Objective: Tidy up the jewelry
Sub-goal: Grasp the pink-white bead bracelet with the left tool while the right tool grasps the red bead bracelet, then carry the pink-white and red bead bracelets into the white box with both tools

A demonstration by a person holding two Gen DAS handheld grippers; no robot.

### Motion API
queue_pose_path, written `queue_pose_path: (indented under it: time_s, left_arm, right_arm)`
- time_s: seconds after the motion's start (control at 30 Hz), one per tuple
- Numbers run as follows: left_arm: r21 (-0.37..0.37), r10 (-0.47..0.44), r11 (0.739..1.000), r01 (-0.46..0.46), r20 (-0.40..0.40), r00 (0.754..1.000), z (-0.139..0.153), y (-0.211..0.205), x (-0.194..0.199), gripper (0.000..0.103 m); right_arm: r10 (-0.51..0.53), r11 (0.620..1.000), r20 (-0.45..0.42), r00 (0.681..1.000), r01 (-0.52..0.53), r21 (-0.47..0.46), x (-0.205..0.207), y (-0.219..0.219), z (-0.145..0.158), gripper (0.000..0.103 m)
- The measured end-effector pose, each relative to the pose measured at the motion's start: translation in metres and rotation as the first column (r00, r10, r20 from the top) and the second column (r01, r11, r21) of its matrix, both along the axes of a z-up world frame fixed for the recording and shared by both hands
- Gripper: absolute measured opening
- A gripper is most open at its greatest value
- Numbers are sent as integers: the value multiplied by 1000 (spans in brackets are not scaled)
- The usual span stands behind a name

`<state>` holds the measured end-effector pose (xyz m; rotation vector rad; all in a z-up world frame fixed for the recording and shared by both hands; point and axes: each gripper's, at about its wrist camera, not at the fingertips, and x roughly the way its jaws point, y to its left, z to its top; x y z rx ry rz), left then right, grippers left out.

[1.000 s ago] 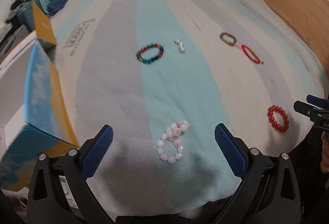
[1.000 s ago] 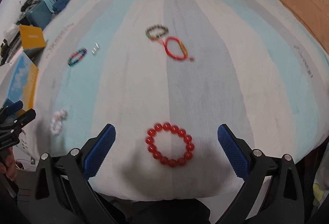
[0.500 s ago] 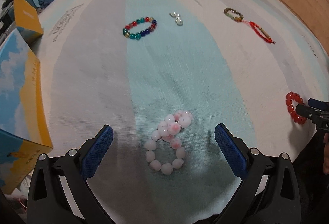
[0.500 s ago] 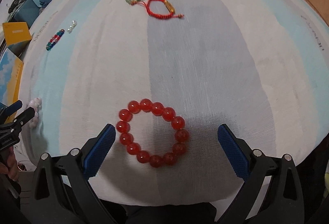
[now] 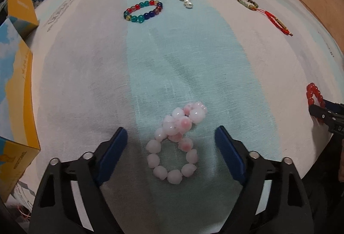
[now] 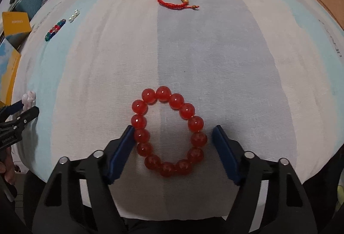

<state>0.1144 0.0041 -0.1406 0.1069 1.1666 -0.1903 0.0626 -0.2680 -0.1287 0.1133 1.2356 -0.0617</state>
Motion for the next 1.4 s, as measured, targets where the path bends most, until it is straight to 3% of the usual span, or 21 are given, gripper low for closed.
queue_pose_path:
  time_s: [0.07,0.17,0.33,0.4,0.5,0.53,0.6,1.4]
  left_arm:
    - [2,13,1000,-13,3,1000,1,3,-1,68]
    - [-9,36,999,-36,2,999,2,9,-1,54]
    - [-35,99,994,-99,-9,995,4,21,-1,29]
    - [-33,106,994,-106,-8,994,5,22,-2,22]
    - [-51,119,992,-119,-10,993,7,27,-5,20]
    - [-58,126,990,-126,-12,992,8,29,-6,12]
    - [-63,129,990,-130,-14,992,10,31,-7,11]
    - [-41,141,989,-140,27,990,49,41,-13,11]
  right_arm:
    - [-6,1000,-3,1000,6,-12,0,0,2,51]
    - [-17,1000,-10,1000,17,-24,0,-3,3,40]
    - [16,998,-1,1000,-16,-65,-2,1,3,37]
    - [22,997,8,1000,-21,-80,-3,4,3,36]
    - [18,997,24,1000,-16,-72,-6,4,5,32]
    - [15,998,27,1000,-14,-68,-7,4,6,26]
    - [14,998,28,999,-13,-55,-11,3,7,14]
    - [-7,999,89,996,10,-32,-25,3,40,13]
